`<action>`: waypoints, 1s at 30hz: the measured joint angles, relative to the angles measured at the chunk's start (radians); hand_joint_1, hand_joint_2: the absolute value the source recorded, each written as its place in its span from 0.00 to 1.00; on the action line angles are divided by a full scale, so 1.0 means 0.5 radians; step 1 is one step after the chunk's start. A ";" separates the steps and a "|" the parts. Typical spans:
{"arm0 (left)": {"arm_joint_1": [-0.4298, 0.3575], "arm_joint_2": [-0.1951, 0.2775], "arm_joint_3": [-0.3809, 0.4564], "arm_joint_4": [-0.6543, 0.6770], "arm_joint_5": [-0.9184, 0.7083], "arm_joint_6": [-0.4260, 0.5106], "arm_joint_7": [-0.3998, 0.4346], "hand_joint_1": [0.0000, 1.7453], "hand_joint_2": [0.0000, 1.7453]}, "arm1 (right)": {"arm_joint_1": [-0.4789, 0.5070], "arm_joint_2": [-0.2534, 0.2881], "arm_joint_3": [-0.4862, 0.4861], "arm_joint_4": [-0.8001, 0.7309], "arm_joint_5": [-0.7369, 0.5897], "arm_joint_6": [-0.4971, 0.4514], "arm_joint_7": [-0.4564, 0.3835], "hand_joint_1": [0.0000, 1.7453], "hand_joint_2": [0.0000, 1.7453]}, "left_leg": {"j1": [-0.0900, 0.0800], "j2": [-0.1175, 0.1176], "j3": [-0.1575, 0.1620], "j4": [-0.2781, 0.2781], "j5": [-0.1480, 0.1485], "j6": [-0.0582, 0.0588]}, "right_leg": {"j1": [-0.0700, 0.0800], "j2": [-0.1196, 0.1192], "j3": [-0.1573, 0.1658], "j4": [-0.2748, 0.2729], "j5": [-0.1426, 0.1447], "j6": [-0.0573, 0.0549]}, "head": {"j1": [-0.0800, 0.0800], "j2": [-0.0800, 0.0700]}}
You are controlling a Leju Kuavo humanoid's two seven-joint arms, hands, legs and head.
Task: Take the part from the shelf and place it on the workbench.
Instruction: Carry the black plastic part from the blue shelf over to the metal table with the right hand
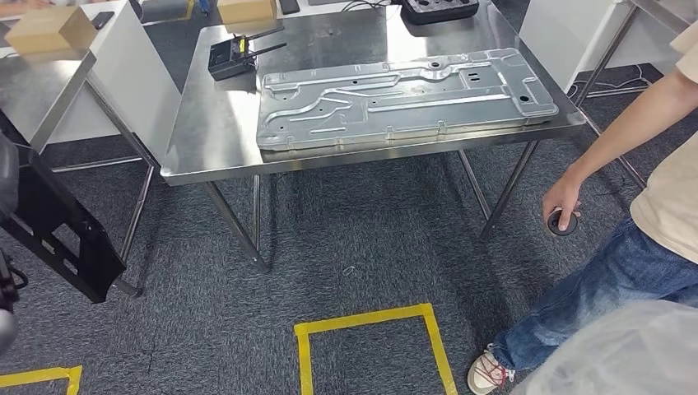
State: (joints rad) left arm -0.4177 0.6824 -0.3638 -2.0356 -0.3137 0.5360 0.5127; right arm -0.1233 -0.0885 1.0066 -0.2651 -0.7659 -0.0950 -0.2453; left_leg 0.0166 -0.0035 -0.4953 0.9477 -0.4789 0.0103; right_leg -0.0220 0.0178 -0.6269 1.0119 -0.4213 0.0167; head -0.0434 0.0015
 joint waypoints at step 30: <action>-0.043 0.019 -0.003 -0.001 0.042 -0.069 0.043 1.00 1.00 | -0.002 0.022 0.000 0.000 0.007 0.007 0.014 0.00 0.00 | -0.033 -0.004 -0.051 0.037 0.022 0.029 | -0.001 -0.013 0.005 0.004 -0.011 0.017 | -0.001 0.000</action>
State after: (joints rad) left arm -0.4394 0.6917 -0.3656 -2.0359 -0.2925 0.5016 0.5344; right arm -0.1242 -0.0774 1.0068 -0.2651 -0.7626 -0.0913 -0.2384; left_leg 0.0000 -0.0057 -0.5210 0.9663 -0.4681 0.0247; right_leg -0.0224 0.0111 -0.6246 1.0141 -0.4270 0.0252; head -0.0441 0.0015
